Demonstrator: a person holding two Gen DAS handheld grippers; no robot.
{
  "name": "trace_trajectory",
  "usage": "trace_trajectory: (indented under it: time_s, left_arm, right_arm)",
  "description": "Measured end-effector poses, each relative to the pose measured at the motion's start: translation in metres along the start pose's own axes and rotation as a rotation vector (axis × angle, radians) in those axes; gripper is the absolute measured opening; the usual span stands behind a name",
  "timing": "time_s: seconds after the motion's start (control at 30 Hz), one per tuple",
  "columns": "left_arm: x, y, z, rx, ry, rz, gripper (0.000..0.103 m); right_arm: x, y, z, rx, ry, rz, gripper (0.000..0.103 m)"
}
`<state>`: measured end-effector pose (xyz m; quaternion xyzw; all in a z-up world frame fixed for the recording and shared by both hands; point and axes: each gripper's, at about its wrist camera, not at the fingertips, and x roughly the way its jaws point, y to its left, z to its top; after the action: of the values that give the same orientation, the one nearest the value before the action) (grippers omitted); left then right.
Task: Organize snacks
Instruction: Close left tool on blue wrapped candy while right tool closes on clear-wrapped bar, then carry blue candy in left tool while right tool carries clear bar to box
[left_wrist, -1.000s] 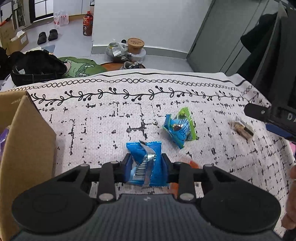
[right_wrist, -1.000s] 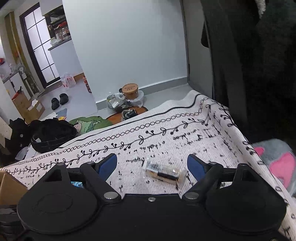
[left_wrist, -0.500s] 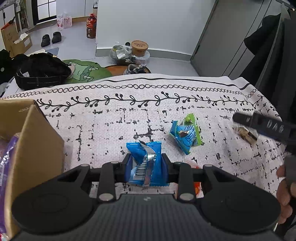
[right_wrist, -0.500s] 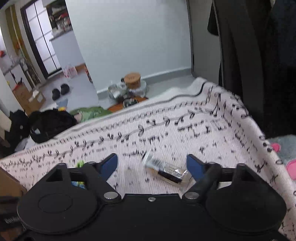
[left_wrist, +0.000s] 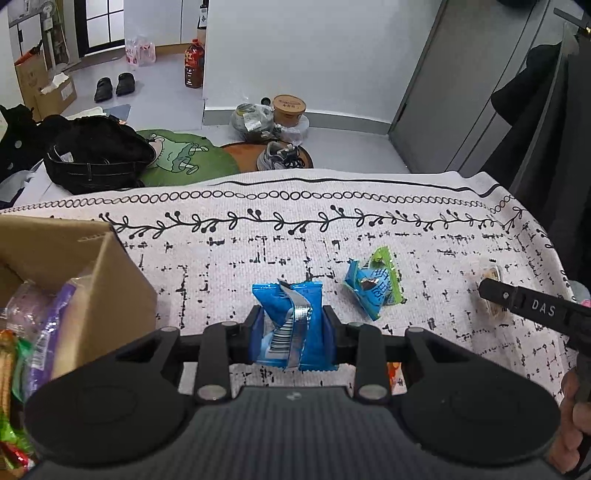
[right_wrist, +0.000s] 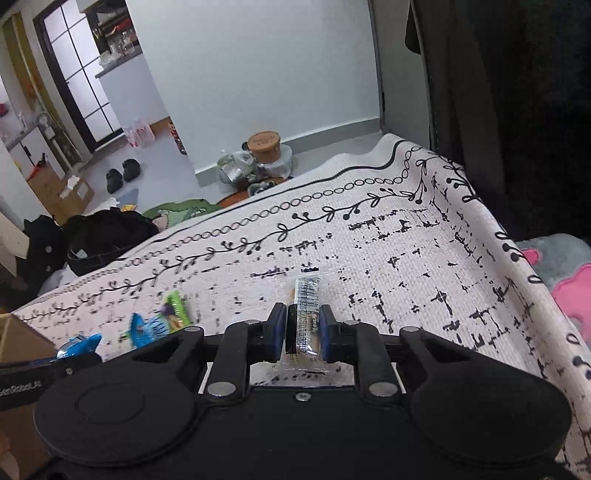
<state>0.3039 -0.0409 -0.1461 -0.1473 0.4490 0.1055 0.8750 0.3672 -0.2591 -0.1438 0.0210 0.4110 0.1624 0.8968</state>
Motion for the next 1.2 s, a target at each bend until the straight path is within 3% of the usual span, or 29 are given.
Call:
trace_trajectory:
  time_s: [0.7, 1.2]
  left_arm:
    - [-0.074, 0.015, -0.009, 0.043, -0.075, -0.006, 0.031]
    - [-0.115, 0.064, -0.014, 0.083, -0.035, 0.000, 0.032]
  right_arm:
    - [-0.065, 0.050, -0.016, 0.008, -0.051, 0.030, 0.019]
    - [-0.090, 0.124, -0.055, 0.026, -0.040, 0.099, 0.019]
